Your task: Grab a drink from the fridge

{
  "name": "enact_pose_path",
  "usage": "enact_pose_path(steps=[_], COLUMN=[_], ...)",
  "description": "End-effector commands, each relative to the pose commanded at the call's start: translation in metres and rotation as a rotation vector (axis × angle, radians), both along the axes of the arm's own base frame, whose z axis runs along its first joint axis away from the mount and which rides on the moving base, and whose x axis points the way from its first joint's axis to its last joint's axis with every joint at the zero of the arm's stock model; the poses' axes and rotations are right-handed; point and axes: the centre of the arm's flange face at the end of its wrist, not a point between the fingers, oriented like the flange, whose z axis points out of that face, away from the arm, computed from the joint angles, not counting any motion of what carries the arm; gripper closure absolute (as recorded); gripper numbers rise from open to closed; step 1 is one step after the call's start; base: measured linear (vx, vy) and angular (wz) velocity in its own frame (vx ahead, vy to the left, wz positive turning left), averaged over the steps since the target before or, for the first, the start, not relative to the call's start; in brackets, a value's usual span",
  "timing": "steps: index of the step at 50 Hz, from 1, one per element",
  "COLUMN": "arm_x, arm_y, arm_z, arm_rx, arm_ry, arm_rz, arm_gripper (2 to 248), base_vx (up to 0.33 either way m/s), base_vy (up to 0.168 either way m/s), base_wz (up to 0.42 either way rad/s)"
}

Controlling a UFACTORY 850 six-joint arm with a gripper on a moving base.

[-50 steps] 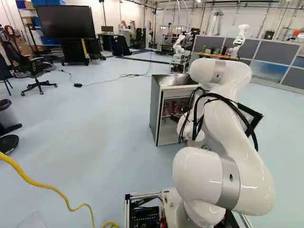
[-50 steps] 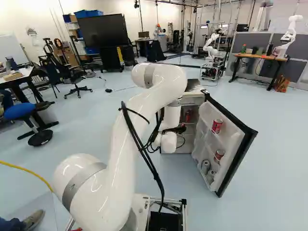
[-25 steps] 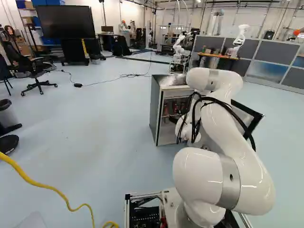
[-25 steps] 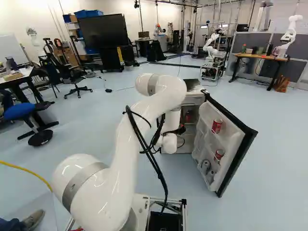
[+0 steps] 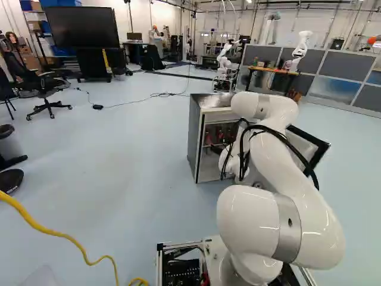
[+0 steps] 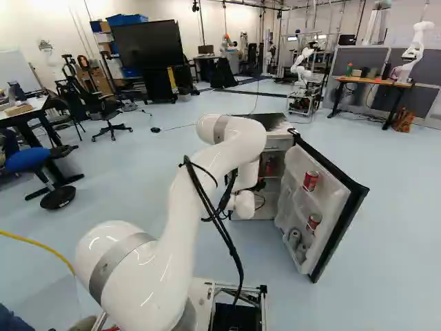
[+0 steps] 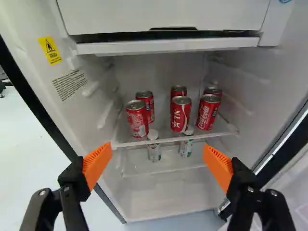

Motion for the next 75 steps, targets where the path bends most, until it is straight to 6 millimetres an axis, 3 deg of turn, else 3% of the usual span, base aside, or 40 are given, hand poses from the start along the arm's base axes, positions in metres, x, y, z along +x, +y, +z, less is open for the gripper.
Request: enact_pose_path(steps=[54,75], arm_x=[0.058,0.083], arm_y=[-0.024,-0.020], arm_z=[-0.024,-0.033], arm_rx=[-0.049,-0.072], arm_ry=[-0.114,-0.160], arm_rz=[0.085,0.143], arm_gripper=[3,3], base_vx=[0.000,0.000], base_vy=[0.000,0.000], base_wz=[0.000,0.000])
